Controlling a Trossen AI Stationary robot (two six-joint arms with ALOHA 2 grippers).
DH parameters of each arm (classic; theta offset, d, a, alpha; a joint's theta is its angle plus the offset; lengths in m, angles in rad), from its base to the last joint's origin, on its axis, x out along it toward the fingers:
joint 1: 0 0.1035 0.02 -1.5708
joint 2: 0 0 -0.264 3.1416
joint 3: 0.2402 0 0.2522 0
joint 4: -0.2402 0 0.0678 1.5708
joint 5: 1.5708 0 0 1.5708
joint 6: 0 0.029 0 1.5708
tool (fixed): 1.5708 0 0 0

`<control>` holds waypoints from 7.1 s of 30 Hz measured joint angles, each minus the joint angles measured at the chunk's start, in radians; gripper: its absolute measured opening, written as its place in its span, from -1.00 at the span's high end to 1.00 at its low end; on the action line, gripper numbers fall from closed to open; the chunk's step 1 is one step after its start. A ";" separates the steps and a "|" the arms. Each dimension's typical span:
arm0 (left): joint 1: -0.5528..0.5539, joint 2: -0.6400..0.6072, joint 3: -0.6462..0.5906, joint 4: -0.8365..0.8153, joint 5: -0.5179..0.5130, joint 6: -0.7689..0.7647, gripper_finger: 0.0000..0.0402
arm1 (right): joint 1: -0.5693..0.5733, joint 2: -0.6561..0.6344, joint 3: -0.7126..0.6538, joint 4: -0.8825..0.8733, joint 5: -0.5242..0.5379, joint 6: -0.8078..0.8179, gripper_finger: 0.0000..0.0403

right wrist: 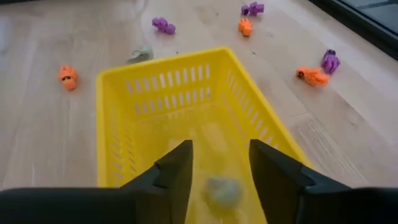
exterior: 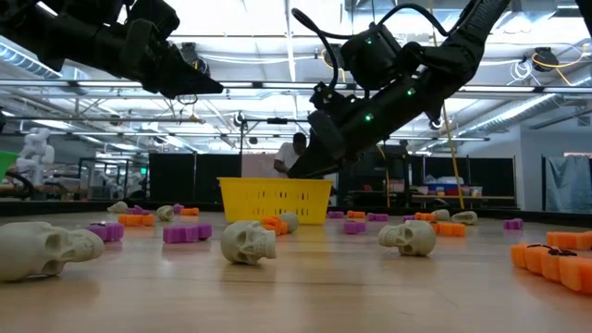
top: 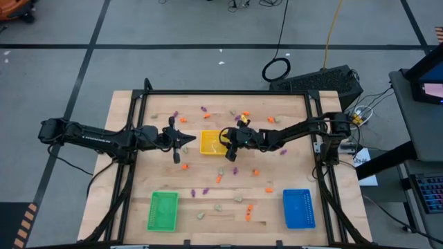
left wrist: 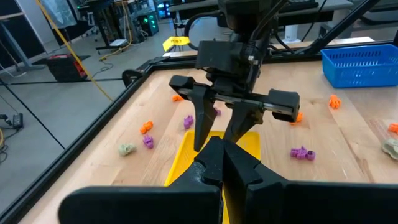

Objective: Sort Halloween decoration
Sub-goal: Put the purple skeleton toy in the green basket

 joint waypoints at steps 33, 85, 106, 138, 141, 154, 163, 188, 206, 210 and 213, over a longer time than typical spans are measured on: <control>0.000 0.001 0.000 -0.301 -0.329 -0.331 0.77 | 0.232 -0.203 -0.001 -0.232 0.005 -0.112 0.14; -0.002 0.001 -0.144 -0.674 -0.309 -0.636 -0.02 | 0.551 -0.203 -0.001 -0.254 0.215 0.209 0.14; -0.001 0.001 -0.193 -0.501 -0.255 -0.548 -0.02 | 0.551 -0.203 -0.001 -0.254 0.215 0.206 0.14; 0.000 0.004 -0.229 -0.458 -0.192 -0.539 0.97 | 0.551 -0.203 -0.001 -0.254 0.217 0.206 0.14; 0.000 0.004 -0.229 -0.458 -0.193 -0.538 0.97 | 0.551 -0.203 -0.001 -0.254 0.217 0.206 0.14; -0.017 0.005 -0.151 -0.491 -0.139 -0.487 0.97 | 0.551 -0.203 -0.001 -0.254 0.216 0.206 0.14; -0.078 0.005 0.002 -0.610 -0.210 -0.441 0.97 | 0.551 -0.203 -0.001 -0.254 0.215 0.202 0.14; -0.387 0.005 0.192 -0.593 -0.213 0.867 0.97 | 0.550 -0.203 -0.001 -0.266 0.214 0.202 0.14; -0.441 0.005 0.192 -0.578 -0.212 0.850 0.97 | 0.551 -0.203 -0.001 -0.268 0.214 0.209 0.14; -0.441 0.004 0.192 -0.552 -0.212 0.636 0.97 | 0.550 -0.203 -0.001 -0.268 0.214 0.209 0.14; -0.441 0.004 0.192 -0.530 -0.209 0.454 0.97 | 0.550 -0.203 -0.001 -0.268 0.214 0.209 0.14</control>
